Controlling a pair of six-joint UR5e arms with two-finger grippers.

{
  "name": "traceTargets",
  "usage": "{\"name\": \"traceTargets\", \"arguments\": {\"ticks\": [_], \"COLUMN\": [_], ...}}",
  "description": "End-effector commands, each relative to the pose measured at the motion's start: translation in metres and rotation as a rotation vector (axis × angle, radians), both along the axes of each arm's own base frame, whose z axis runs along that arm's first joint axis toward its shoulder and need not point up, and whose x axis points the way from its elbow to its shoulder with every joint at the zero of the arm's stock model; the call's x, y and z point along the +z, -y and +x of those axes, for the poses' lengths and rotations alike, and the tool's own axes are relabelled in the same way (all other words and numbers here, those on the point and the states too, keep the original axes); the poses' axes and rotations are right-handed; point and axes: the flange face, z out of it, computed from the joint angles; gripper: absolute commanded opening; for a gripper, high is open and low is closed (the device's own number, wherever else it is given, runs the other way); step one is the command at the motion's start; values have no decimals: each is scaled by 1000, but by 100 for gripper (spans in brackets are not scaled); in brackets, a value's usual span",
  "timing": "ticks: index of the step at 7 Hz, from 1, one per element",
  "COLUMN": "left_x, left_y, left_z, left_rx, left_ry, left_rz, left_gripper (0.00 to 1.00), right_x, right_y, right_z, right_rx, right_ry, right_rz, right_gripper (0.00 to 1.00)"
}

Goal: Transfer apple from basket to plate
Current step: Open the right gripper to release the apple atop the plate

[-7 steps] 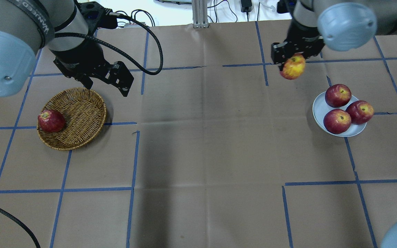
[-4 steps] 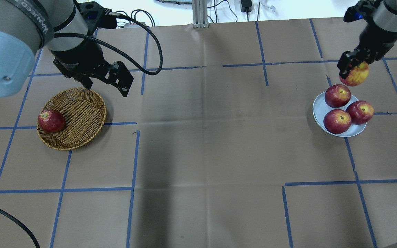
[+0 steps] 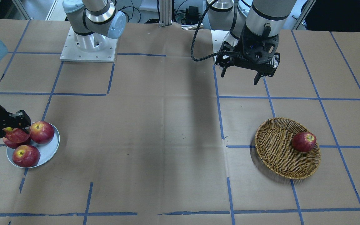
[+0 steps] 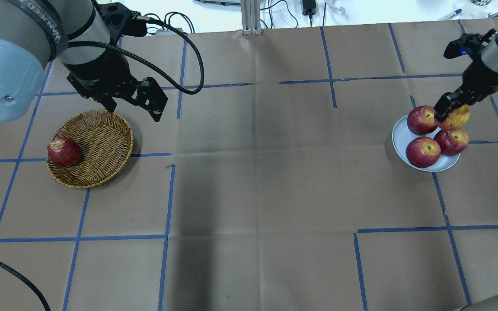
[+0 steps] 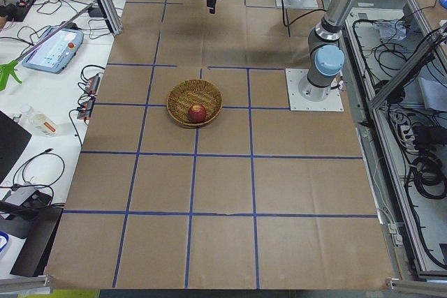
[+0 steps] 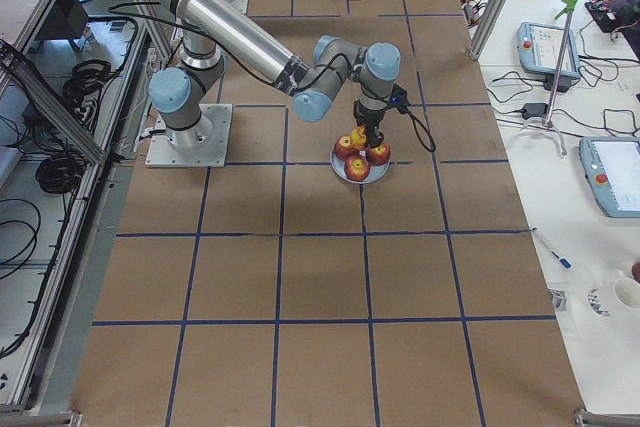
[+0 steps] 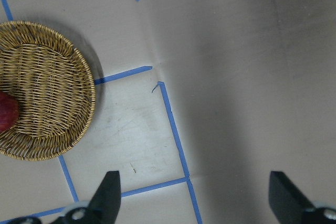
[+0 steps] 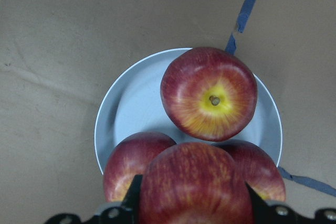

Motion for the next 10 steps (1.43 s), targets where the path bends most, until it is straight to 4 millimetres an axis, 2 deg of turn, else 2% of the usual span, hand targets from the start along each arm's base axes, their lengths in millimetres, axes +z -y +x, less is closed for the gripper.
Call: {"name": "traceTargets", "arguments": {"ticks": [1, 3, 4, 5, 7, 8, 10], "left_x": [-5, -10, -11, -11, -11, -11, -11], "left_y": [0, -3, -3, -3, -4, -4, -4], "left_z": [0, 0, 0, 0, 0, 0, 0], "left_rx": [1, 1, 1, 1, 0, 1, 1], "left_ry": [-1, -4, -4, -4, -4, -4, -4], "left_rz": [8, 18, 19, 19, 19, 21, 21], "left_gripper": [99, 99, 99, 99, 99, 99, 99], "right_x": [-4, -4, -8, -12, -6, 9, 89], "right_y": [0, 2, 3, 3, 3, 5, 22], "right_z": [-1, -2, -3, -3, -4, -4, -2], "right_rx": [2, -2, -1, 2, -3, -4, -21], "right_ry": [-15, -15, -15, -12, -27, -37, -24], "right_rz": [-34, -36, -30, -21, -27, -49, -35], "right_gripper": [43, 44, 60, 100, 100, 100, 100]}}
